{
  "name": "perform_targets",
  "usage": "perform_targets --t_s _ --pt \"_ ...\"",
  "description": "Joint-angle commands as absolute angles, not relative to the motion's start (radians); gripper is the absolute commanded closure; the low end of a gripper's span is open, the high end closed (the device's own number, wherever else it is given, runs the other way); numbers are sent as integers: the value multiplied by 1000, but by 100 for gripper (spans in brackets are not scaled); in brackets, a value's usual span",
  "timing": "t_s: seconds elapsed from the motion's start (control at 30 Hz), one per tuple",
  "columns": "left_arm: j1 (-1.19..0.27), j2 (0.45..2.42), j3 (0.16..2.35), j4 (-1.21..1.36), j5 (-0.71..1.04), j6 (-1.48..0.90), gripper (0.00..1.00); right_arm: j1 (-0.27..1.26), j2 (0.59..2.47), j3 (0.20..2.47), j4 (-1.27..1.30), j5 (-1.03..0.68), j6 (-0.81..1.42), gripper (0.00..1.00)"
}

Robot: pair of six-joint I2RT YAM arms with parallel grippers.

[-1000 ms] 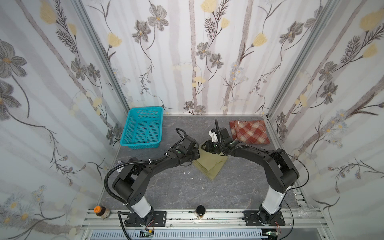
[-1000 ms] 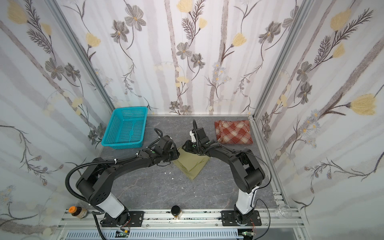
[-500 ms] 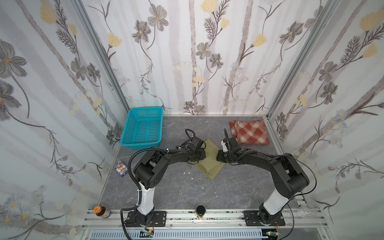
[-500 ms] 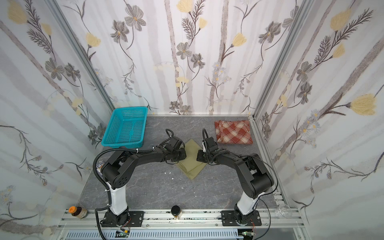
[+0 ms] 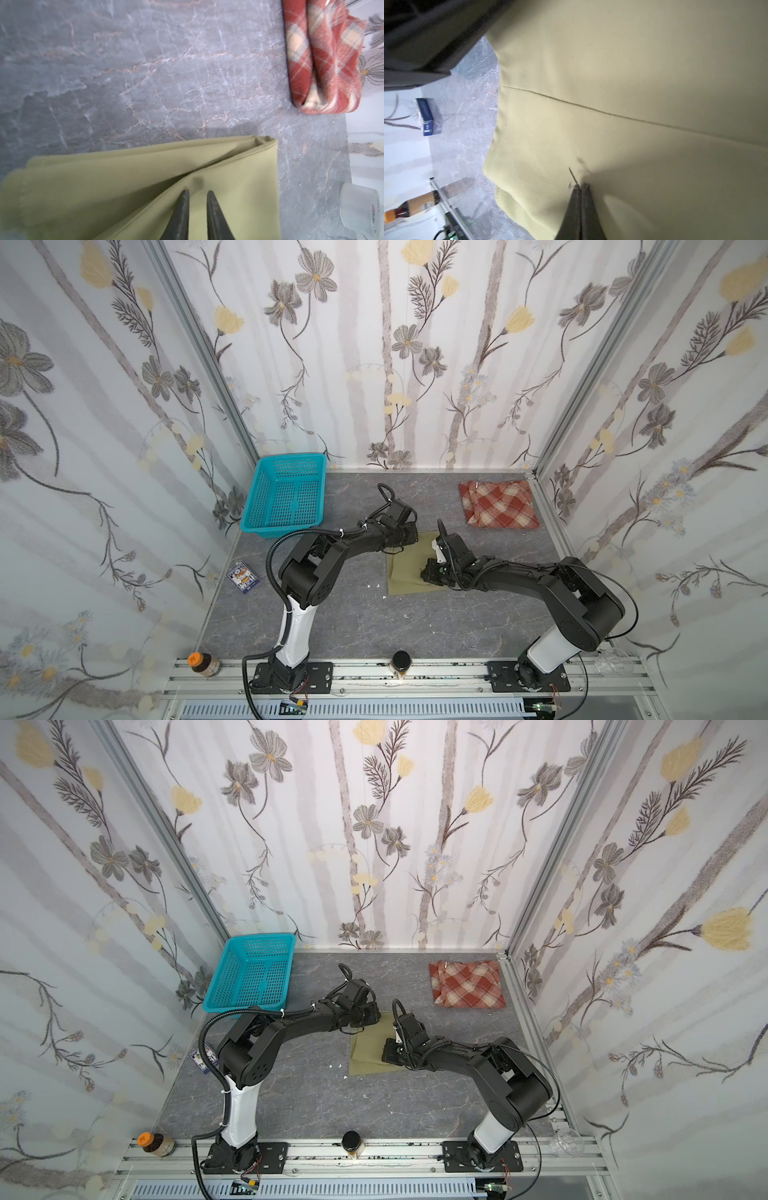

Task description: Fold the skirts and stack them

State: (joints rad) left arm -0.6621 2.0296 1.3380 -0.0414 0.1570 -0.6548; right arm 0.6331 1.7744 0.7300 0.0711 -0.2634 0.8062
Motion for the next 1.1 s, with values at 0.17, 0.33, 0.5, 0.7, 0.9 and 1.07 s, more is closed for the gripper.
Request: perform_targets --t_s 0.17,0.33,0.5,0.7,0.9,1.07 --pt "-711 1839 1197 -38 185 -675 80 493 1723 858 47 -342 709 100" --pt "-781 1779 1072 -37 171 -765 81 437 1824 967 9 -360 624 100" --pt "-819 1744 977 -35 146 -810 81 411 1949 1040 8 -408 594 100" --pt "-824 1767 954 -37 145 -806 81 411 2022 1036 36 -404 602 100" --pt "-796 1790 942 -38 146 -782 81 384 2037 1000 55 -355 618 100" --pt "-726 1798 940 -42 144 -731 81 366 2001 944 66 -329 629 100"
